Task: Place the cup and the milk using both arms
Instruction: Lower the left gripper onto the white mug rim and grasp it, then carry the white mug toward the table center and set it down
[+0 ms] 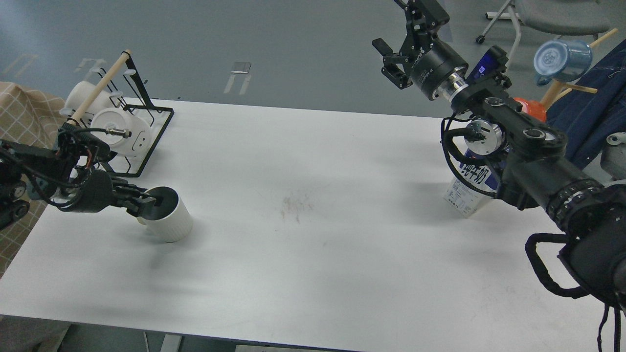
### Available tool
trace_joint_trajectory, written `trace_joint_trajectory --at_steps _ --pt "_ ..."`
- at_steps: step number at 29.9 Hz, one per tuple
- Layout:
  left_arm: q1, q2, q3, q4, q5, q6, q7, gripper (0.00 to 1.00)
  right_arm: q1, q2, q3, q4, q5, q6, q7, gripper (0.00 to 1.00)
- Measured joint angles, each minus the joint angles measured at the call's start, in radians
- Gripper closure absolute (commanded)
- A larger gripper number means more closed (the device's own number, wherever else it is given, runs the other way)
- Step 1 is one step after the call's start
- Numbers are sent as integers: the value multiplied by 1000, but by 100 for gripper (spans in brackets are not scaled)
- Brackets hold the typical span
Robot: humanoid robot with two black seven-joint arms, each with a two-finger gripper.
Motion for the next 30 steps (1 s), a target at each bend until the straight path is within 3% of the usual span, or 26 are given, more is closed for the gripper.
trace_joint_trajectory --at_steps 8,20,24,30 --pt "-22 6 -2 -19 -3 0 0 100 0 0 0 0 0 0 0 0" --pt "-74 71 -11 -249 -3 0 0 100 8 0 2 -1 0 0 0 0" --pt "-134 31 -11 -284 -3 0 10 100 18 0 6 -2 0 0 0 0" --pt "-220 -136 -4 -261 1 0 44 100 28 0 6 -2 2 0 0 0"
